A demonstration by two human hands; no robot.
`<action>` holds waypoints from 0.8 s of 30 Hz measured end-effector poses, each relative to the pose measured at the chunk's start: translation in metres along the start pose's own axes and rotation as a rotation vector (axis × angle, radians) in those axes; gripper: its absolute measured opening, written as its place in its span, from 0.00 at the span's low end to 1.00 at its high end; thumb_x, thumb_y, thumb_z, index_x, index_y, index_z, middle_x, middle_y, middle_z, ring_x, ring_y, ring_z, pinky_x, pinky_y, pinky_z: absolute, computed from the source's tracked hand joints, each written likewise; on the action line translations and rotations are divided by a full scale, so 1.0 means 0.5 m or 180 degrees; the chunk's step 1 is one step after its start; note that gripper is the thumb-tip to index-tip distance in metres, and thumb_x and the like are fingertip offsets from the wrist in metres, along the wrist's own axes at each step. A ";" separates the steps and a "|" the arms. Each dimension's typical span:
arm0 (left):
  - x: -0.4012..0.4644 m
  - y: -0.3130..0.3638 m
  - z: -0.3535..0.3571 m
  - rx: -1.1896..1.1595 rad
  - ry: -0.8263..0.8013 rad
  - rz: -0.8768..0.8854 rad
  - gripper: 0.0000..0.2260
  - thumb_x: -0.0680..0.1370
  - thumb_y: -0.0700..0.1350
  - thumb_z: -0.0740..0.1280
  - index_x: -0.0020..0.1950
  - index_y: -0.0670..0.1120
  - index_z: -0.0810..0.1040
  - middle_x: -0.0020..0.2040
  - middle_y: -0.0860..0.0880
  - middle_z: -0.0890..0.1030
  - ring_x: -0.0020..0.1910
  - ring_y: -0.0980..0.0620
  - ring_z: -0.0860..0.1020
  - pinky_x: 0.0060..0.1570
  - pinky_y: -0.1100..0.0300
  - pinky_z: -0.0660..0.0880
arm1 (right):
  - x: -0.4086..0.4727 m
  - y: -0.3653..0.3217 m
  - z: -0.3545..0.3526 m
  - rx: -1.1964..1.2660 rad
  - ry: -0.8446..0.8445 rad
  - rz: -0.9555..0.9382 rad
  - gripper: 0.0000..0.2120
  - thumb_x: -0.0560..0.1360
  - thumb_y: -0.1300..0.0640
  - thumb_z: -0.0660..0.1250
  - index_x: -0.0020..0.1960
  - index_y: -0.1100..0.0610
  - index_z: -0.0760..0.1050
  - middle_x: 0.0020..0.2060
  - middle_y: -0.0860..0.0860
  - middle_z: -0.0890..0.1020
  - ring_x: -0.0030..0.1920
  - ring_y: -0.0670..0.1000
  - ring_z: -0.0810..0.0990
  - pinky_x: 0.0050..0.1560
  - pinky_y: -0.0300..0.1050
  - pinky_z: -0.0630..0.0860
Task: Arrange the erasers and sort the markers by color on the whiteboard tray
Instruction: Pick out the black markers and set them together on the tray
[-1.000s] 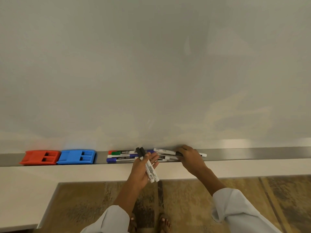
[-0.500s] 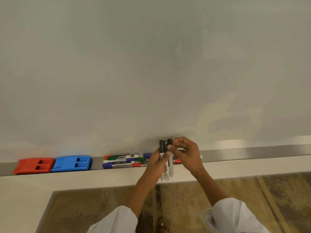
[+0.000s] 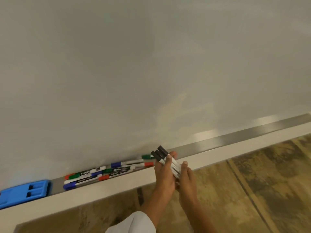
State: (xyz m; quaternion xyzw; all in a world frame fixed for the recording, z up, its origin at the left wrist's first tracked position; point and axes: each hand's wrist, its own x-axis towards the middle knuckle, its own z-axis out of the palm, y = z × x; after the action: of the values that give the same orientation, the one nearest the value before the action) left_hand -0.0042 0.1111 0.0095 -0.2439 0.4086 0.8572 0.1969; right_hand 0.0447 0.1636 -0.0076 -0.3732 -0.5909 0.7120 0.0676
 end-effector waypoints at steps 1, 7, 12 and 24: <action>0.000 -0.013 0.017 0.0028 -0.0010 -0.0055 0.11 0.79 0.44 0.64 0.60 0.45 0.79 0.55 0.48 0.86 0.49 0.51 0.85 0.47 0.53 0.81 | 0.020 -0.007 -0.004 -0.0014 0.0276 -0.0110 0.19 0.77 0.39 0.59 0.45 0.52 0.79 0.39 0.53 0.86 0.41 0.53 0.86 0.40 0.52 0.84; 0.058 -0.039 0.106 0.0154 0.0285 -0.0407 0.15 0.75 0.40 0.70 0.61 0.43 0.75 0.57 0.42 0.80 0.49 0.45 0.81 0.52 0.47 0.80 | 0.180 -0.063 -0.098 -0.1108 0.0638 -0.0882 0.20 0.72 0.35 0.60 0.40 0.50 0.78 0.33 0.49 0.83 0.34 0.52 0.83 0.36 0.51 0.81; 0.131 -0.018 0.124 0.0749 0.0466 -0.0141 0.06 0.74 0.36 0.69 0.39 0.44 0.76 0.45 0.41 0.79 0.45 0.44 0.79 0.56 0.42 0.78 | 0.322 -0.126 -0.175 -0.2155 0.0251 -0.1365 0.20 0.71 0.31 0.60 0.42 0.48 0.77 0.32 0.50 0.82 0.31 0.45 0.79 0.31 0.38 0.73; 0.168 -0.059 0.118 0.0692 0.0313 -0.0671 0.29 0.81 0.60 0.51 0.76 0.43 0.61 0.77 0.43 0.64 0.76 0.45 0.62 0.74 0.51 0.56 | 0.408 -0.081 -0.159 -0.3655 -0.0032 -0.1578 0.18 0.76 0.39 0.62 0.57 0.51 0.69 0.55 0.52 0.77 0.48 0.54 0.80 0.47 0.54 0.82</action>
State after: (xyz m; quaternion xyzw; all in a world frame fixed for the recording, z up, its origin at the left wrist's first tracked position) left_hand -0.0711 0.1871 -0.0248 -0.3044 0.4802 0.7695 0.2908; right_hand -0.0662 0.3481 -0.0654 -0.1985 -0.9486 0.2457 0.0167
